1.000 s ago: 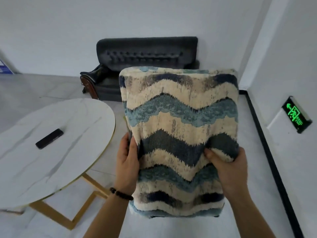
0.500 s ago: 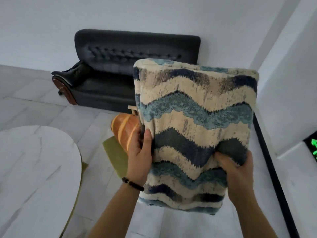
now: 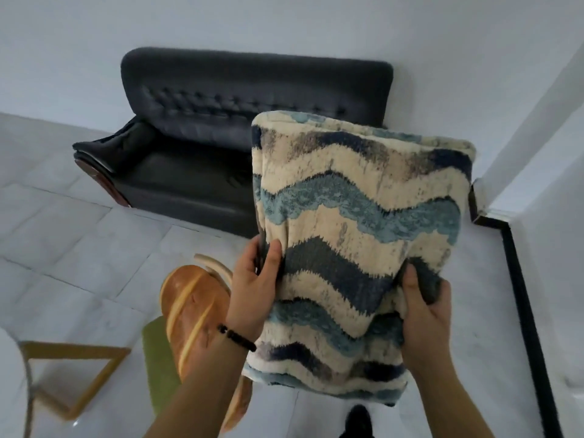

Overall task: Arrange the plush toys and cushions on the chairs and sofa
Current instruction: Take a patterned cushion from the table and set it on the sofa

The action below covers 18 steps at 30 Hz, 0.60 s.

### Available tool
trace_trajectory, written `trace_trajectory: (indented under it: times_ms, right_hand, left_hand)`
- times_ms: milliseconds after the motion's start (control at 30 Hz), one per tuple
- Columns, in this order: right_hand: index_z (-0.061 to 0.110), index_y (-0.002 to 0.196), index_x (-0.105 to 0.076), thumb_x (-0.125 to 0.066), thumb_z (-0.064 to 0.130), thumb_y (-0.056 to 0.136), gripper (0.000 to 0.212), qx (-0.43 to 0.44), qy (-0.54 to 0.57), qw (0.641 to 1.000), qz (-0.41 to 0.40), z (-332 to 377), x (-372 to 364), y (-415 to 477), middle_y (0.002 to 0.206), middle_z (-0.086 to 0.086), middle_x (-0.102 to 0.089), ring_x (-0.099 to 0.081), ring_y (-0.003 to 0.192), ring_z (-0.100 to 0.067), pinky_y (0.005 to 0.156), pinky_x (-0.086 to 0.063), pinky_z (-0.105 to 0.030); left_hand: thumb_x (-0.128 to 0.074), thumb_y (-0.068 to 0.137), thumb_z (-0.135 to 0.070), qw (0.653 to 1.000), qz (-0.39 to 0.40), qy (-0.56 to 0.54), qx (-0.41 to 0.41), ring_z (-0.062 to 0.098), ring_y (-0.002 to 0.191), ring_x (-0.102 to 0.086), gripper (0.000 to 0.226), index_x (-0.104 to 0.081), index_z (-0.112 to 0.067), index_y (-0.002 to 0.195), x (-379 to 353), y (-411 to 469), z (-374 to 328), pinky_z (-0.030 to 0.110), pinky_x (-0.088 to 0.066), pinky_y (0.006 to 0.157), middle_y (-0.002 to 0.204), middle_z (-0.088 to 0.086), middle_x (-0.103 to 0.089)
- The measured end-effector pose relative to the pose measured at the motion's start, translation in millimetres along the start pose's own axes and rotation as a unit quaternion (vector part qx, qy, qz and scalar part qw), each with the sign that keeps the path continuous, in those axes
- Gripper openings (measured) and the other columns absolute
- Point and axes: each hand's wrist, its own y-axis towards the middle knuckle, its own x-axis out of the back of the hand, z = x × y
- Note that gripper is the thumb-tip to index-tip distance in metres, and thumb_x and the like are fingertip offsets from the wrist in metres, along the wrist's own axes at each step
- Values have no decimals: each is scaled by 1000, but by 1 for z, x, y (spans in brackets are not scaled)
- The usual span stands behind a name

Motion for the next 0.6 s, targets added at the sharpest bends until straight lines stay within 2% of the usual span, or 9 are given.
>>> trace_trajectory:
  times_ms: [67, 100, 167, 200, 233, 300, 400, 500, 600]
  right_hand:
    - [30, 102, -53, -70, 67, 70, 52, 13, -6, 999, 51, 24, -45, 53, 103, 2, -64, -65, 94, -17, 94, -57, -56]
    - [26, 106, -52, -68, 56, 77, 45, 22, -8, 997, 75, 32, -70, 78, 102, 3, -63, -65, 92, -14, 94, -56, -55]
    - [17, 116, -52, -71, 44, 84, 46, 40, -26, 993, 103, 42, -122, 121, 105, 4, -65, -65, 96, -13, 95, -56, -53]
    - [14, 118, -52, -74, 39, 87, 45, 50, -40, 992, 110, 44, -149, 142, 106, 3, -66, -66, 98, -14, 95, -57, -53]
    - [15, 118, -54, -76, 35, 87, 42, 60, -52, 990, 117, 44, -177, 162, 106, 3, -68, -68, 99, -15, 94, -58, -52]
    - [22, 109, -58, -80, 32, 85, 35, 85, -67, 984, 138, 45, -227, 196, 105, 2, -70, -70, 99, -17, 92, -59, -51]
    - [35, 97, -58, -83, 35, 79, 31, 120, -92, 974, 166, 51, -305, 236, 102, 9, -70, -68, 94, -5, 89, -59, -43]
    - [35, 98, -59, -80, 46, 68, 38, 117, -85, 966, 216, 67, -369, 264, 100, 10, -70, -68, 86, 4, 81, -57, -32]
    - [31, 103, -60, -77, 48, 67, 43, 93, -70, 957, 264, 71, -431, 291, 101, 10, -71, -70, 91, -4, 79, -57, -30]
  left_hand:
    - [-60, 88, -63, 999, -33, 4, -16, 29, 123, -62, 43, -65, -34, 120, 2, 48, -6, 58, -48, 105, 127, 3, -69]
    - [-57, 90, -60, 999, -49, -6, -18, 22, 126, -60, 40, -63, -38, 123, 4, 69, -9, 52, -47, 107, 130, -5, -68]
    - [-46, 94, -53, 996, -82, -6, -40, 1, 128, -55, 33, -55, -47, 125, 11, 107, -12, 35, -43, 110, 130, -29, -63]
    - [-43, 95, -53, 993, -105, 1, -51, -5, 127, -53, 33, -52, -48, 126, 16, 129, -11, 30, -41, 110, 129, -35, -60]
    - [-42, 96, -55, 989, -133, -1, -60, -6, 127, -53, 36, -52, -44, 129, 22, 154, -5, 29, -41, 108, 130, -32, -60]
    - [-47, 96, -56, 978, -195, -21, -74, 3, 118, -62, 41, -54, -29, 126, 34, 202, 7, 38, -45, 102, 124, -14, -67]
    - [-55, 100, -44, 951, -301, -21, -72, 9, 91, -65, 13, -55, -31, 100, 57, 282, 13, 54, -51, 90, 96, -8, -69]
    - [-57, 102, -27, 921, -374, -53, -92, 11, 87, -63, 7, -56, -29, 96, 81, 351, 1, 48, -54, 84, 94, -4, -67]
    - [-57, 102, -27, 902, -411, -74, -110, 6, 77, -56, 12, -55, -26, 90, 113, 415, -13, 34, -49, 73, 83, -8, -60]
